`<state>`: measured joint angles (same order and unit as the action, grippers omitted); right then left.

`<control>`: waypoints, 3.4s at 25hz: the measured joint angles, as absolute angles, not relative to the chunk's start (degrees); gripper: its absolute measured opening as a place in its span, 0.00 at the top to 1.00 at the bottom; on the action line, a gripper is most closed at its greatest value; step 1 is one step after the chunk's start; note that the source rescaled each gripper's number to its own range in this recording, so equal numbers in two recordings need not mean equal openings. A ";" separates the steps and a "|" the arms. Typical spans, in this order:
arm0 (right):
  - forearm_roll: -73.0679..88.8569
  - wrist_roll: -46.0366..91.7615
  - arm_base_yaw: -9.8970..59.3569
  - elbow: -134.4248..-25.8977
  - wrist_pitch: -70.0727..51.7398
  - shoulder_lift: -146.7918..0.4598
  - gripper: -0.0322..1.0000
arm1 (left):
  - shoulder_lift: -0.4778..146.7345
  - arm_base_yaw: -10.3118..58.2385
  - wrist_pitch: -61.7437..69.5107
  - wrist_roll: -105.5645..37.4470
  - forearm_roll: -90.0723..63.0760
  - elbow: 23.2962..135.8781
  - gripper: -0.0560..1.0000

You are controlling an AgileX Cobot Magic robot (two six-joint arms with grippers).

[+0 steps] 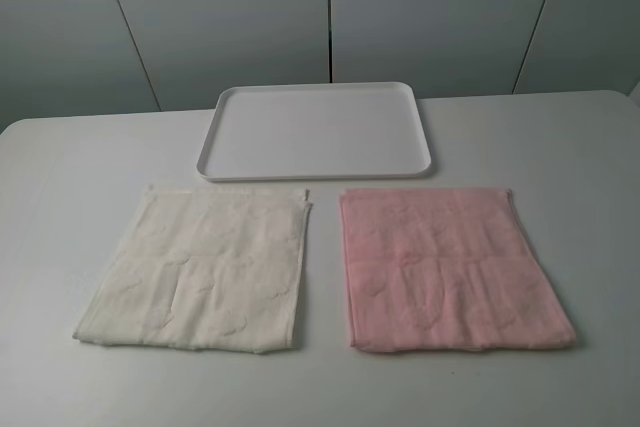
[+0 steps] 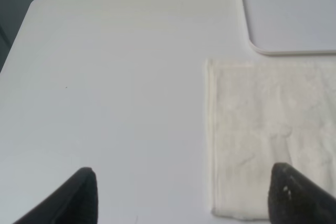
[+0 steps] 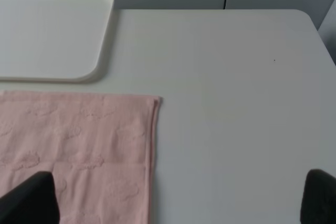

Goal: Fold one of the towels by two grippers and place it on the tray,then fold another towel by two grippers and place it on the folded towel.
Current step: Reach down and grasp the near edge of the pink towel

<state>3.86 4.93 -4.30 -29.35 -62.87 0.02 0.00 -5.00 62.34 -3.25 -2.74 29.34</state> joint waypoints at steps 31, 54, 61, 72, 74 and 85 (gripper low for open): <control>4.49 2.86 -4.13 -34.11 -57.51 -2.42 0.00 | 13.62 -5.00 59.02 -12.58 -4.48 38.69 0.14; 14.67 28.86 -1.23 -42.97 -54.36 -47.42 0.00 | 76.28 11.32 49.06 -43.47 -25.51 62.87 0.14; 12.73 37.13 -1.23 -42.97 -55.50 -50.09 0.00 | 89.28 29.44 45.00 -43.67 -21.70 63.89 0.14; 9.62 40.96 -1.23 -42.97 -60.93 -50.68 0.00 | 105.33 50.71 42.15 -43.66 -17.98 68.86 0.14; 9.62 41.52 -1.23 -42.97 -61.52 -50.68 0.00 | 107.68 52.74 42.95 -43.66 -17.06 70.83 0.14; 8.41 43.92 -1.23 -42.97 -60.78 -51.04 0.00 | 114.92 57.59 46.44 -39.30 -9.03 72.81 0.09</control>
<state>8.41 43.92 -1.23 -42.97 -60.78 -51.04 114.92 57.59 46.44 -39.30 -9.03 72.81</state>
